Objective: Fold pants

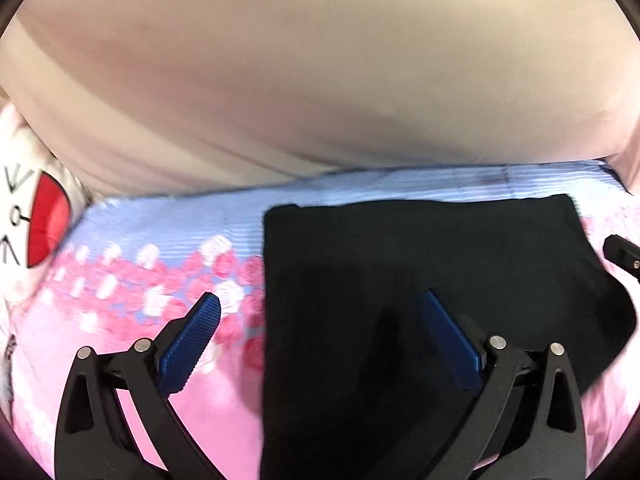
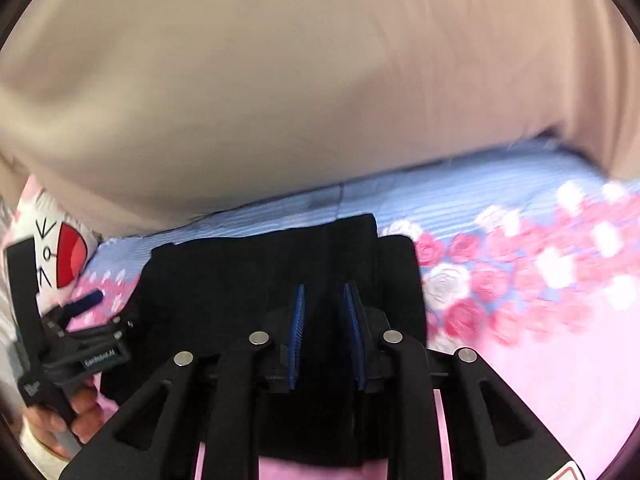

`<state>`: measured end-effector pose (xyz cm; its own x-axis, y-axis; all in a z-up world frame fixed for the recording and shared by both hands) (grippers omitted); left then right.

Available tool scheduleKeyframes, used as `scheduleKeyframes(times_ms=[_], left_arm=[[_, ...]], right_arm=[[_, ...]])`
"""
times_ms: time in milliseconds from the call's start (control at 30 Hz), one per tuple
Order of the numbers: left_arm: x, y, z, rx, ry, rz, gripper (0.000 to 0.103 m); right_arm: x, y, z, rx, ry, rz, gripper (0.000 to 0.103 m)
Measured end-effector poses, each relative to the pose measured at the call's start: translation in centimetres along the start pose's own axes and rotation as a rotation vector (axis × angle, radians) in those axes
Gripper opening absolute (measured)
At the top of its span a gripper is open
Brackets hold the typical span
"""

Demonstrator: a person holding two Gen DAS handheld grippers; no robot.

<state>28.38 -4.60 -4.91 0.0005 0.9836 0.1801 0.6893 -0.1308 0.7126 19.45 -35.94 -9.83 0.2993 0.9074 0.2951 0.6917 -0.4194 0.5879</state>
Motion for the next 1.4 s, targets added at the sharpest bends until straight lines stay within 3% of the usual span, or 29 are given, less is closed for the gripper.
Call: scheduleKeyframes(times_ms=[67, 300, 567, 867, 1400], left_arm=[[0.3, -0.5, -2.0, -0.017, -0.004, -0.002, 0.098], [1.0, -2.3, -7.6, -0.078, -0.002, -0.010, 0.098], [2.1, -5.8, -12.7, -0.139, 0.002, -0.013, 0.098], [2.7, -9.8, -17.4, -0.182, -0.057, -0.041, 0.098], [2.6, -13.4, -18.0, -0.118, -0.091, -0.033, 0.098]], right_arm=[[1.5, -0.5, -2.7, -0.040, -0.049, -0.030, 0.034], [4.3, -4.1, -8.0, -0.134, -0.102, -0.045, 0.049], [5.3, -8.3, -11.4, -0.149, -0.100, 0.002, 0.062], [6.1, -11.7, -13.8, -0.157, -0.080, 0.045, 0.064], [8.7, -13.9, -15.4, -0.153, -0.080, 0.025, 0.064]])
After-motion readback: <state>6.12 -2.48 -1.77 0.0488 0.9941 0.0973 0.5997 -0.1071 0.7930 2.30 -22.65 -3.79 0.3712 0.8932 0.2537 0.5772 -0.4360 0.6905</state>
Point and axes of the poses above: each gripper's, at about its wrist camera, not at the fingertips, and z roughly the way its jaws point, x to its left, y to its top, the point moved 2 cm from there along z, roughly the way its jaws point, and after that the axes turned 3 degrees about y, right-handed, at the moved point
